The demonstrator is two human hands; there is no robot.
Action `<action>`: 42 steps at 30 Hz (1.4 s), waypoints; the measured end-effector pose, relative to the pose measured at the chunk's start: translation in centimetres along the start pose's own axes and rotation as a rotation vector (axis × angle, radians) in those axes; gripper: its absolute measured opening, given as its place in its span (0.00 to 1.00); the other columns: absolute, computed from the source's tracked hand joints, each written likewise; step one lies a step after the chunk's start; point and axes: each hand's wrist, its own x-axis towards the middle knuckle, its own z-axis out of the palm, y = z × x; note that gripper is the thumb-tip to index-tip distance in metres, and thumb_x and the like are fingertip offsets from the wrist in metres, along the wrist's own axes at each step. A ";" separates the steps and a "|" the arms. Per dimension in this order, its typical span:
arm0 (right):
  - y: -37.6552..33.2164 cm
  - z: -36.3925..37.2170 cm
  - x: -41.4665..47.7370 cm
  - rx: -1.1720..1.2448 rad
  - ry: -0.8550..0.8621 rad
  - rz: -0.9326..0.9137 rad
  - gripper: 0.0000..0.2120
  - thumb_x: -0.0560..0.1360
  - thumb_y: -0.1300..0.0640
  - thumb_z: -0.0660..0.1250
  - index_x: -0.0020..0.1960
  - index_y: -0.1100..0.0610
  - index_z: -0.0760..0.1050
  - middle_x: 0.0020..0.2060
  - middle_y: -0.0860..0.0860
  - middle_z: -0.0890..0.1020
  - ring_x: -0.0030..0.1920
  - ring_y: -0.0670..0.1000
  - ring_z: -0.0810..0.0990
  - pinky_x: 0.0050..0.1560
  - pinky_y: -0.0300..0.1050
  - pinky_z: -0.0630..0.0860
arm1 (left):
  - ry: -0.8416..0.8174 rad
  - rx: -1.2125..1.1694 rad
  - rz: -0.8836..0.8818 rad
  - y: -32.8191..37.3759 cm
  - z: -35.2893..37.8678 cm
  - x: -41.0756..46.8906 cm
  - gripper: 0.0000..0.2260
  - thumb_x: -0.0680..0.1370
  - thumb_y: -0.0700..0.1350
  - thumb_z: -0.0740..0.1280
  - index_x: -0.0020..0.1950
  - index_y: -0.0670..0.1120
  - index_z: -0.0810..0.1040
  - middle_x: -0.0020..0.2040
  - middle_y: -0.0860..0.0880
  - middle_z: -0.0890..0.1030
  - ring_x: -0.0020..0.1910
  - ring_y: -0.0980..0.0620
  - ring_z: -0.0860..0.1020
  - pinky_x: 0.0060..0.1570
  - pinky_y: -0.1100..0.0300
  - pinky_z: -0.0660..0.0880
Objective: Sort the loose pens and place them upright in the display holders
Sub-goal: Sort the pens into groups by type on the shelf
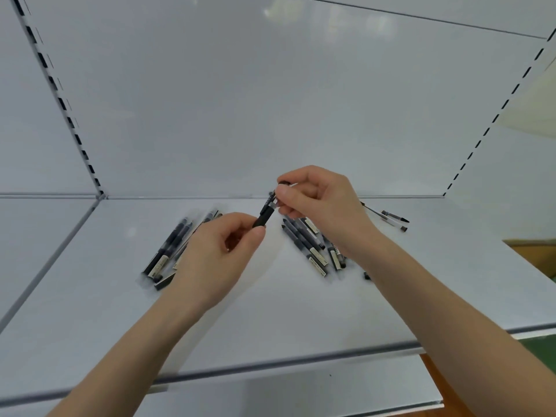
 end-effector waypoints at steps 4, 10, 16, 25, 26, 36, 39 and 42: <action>1.2 0.9 -0.8 0.058 0.076 -0.019 0.04 0.74 0.63 0.67 0.44 0.56 0.76 0.30 0.48 0.82 0.30 0.43 0.80 0.37 0.35 0.77 | 0.039 0.065 0.048 -0.2 0.4 -0.4 0.06 0.75 0.42 0.65 0.39 0.48 0.78 0.29 0.51 0.73 0.28 0.57 0.68 0.32 0.59 0.67; 2.6 0.5 -0.8 0.100 0.022 0.075 0.05 0.75 0.62 0.66 0.48 0.54 0.77 0.32 0.48 0.83 0.32 0.43 0.80 0.37 0.35 0.78 | 0.042 0.229 0.040 -0.2 0.0 0.1 0.06 0.73 0.45 0.67 0.36 0.47 0.78 0.28 0.52 0.74 0.29 0.56 0.70 0.30 0.67 0.66; 4.4 -3.3 1.7 -0.585 0.096 0.045 0.05 0.74 0.60 0.66 0.46 0.59 0.80 0.37 0.48 0.81 0.37 0.44 0.76 0.41 0.31 0.70 | 0.184 0.676 -0.091 -2.0 -1.8 1.8 0.07 0.75 0.48 0.63 0.46 0.45 0.77 0.43 0.48 0.78 0.44 0.45 0.75 0.37 0.57 0.66; 5.2 -3.0 3.0 -0.956 -0.117 0.140 0.12 0.73 0.58 0.66 0.45 0.68 0.79 0.45 0.63 0.82 0.46 0.60 0.80 0.48 0.51 0.76 | 0.139 0.818 -0.123 -3.0 -1.8 1.8 0.12 0.77 0.51 0.61 0.55 0.46 0.73 0.50 0.47 0.76 0.48 0.44 0.75 0.40 0.57 0.64; 5.2 -3.0 3.1 -0.988 -0.124 0.147 0.12 0.73 0.58 0.66 0.46 0.68 0.79 0.46 0.63 0.82 0.47 0.60 0.80 0.51 0.52 0.78 | 0.133 0.818 -0.124 -3.0 -1.8 1.8 0.12 0.77 0.51 0.61 0.56 0.47 0.73 0.50 0.47 0.76 0.48 0.44 0.75 0.40 0.57 0.65; 5.2 -2.7 3.2 -1.077 -0.165 0.195 0.17 0.71 0.59 0.66 0.53 0.73 0.75 0.52 0.68 0.79 0.53 0.65 0.78 0.52 0.56 0.76 | 0.116 0.804 -0.124 -2.9 -1.8 1.8 0.13 0.76 0.52 0.61 0.57 0.48 0.73 0.51 0.47 0.76 0.49 0.45 0.74 0.41 0.58 0.66; 5.3 -2.6 2.9 -1.069 -0.141 0.179 0.17 0.71 0.59 0.66 0.53 0.71 0.75 0.52 0.66 0.79 0.53 0.63 0.78 0.51 0.54 0.75 | 0.116 0.796 -0.120 -2.8 -1.9 1.7 0.13 0.76 0.52 0.61 0.58 0.48 0.73 0.51 0.47 0.76 0.49 0.45 0.75 0.42 0.57 0.67; 5.7 -2.5 3.0 -1.084 -0.118 0.159 0.10 0.69 0.61 0.65 0.38 0.69 0.75 0.39 0.66 0.79 0.42 0.63 0.78 0.37 0.47 0.71 | 0.125 0.784 -0.104 -2.7 -1.9 1.7 0.12 0.77 0.52 0.61 0.57 0.48 0.73 0.50 0.47 0.75 0.47 0.45 0.74 0.42 0.57 0.66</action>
